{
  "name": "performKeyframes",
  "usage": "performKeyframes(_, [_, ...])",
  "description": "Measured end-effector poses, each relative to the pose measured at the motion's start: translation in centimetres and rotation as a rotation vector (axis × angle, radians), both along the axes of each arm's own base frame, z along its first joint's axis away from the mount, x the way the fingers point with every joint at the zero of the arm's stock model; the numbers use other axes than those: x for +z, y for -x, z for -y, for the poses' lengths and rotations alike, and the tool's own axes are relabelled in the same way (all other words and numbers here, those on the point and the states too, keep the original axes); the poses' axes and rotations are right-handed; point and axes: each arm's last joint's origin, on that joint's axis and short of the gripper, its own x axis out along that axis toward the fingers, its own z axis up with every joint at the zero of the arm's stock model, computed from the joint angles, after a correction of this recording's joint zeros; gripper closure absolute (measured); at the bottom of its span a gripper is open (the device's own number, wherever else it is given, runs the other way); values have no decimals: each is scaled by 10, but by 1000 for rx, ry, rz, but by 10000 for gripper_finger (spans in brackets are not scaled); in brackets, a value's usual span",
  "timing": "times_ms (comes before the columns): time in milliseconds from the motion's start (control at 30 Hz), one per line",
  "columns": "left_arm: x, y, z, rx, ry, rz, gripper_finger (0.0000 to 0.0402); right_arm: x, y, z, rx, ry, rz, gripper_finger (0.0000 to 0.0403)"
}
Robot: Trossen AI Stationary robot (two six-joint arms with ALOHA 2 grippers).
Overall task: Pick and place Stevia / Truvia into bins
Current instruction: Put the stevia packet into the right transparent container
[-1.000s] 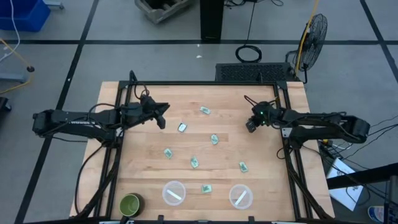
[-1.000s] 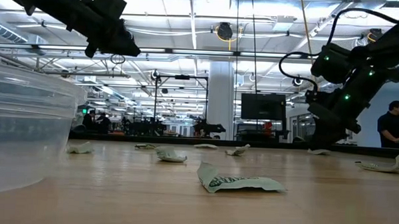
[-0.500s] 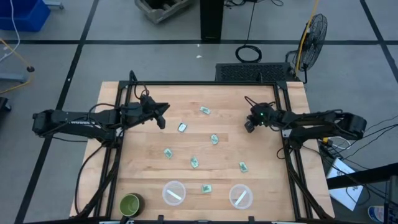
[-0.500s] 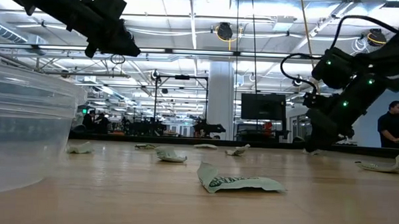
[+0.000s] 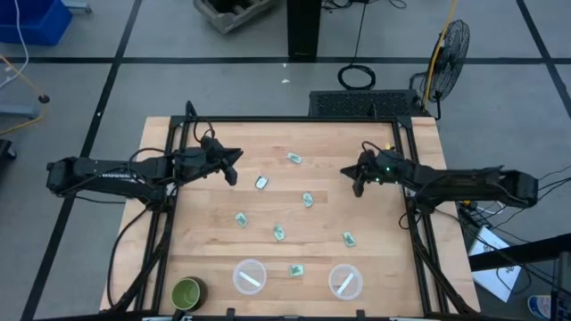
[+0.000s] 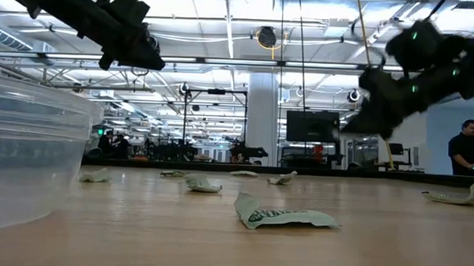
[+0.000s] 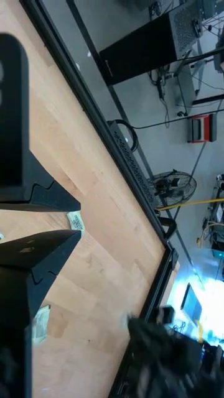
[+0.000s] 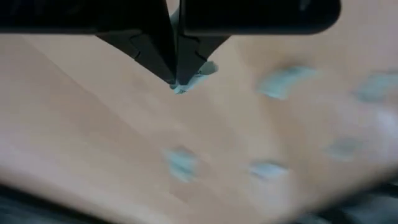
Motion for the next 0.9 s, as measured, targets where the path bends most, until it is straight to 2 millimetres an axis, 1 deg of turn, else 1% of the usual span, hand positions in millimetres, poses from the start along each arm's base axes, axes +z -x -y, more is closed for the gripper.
performKeyframes(100, [0,0,0,0,3,-1,339,30,-9,-24,186,9,140,402])
performKeyframes(167, [0,0,0,0,3,-1,339,52,-14,-46,298,18,220,402])
performKeyframes(233, [0,0,0,-2,3,-2,339,75,-15,-72,376,68,294,402])
performKeyframes(300, [-1,0,0,-5,5,-8,339,93,-13,-98,426,130,309,402])
performKeyframes(367, [-2,1,0,-6,7,-18,339,99,-10,-123,425,199,232,402])
performKeyframes(467, [-2,1,0,-8,9,-24,339,96,-5,-156,412,277,110,402])
performKeyframes(600, [-2,1,1,-21,8,-26,339,78,-5,-189,513,249,22,403])
performKeyframes(700, [-2,0,1,-26,10,-26,339,58,-6,-206,661,217,-75,403])
performKeyframes(767, [-3,0,1,-26,10,-28,339,49,-7,-215,733,179,-117,403])
performKeyframes(833, [-4,0,1,-27,11,-33,339,43,-9,-222,768,123,-140,403])
performKeyframes(900, [-4,-1,1,-27,12,-35,339,37,-10,-224,768,94,-169,403])
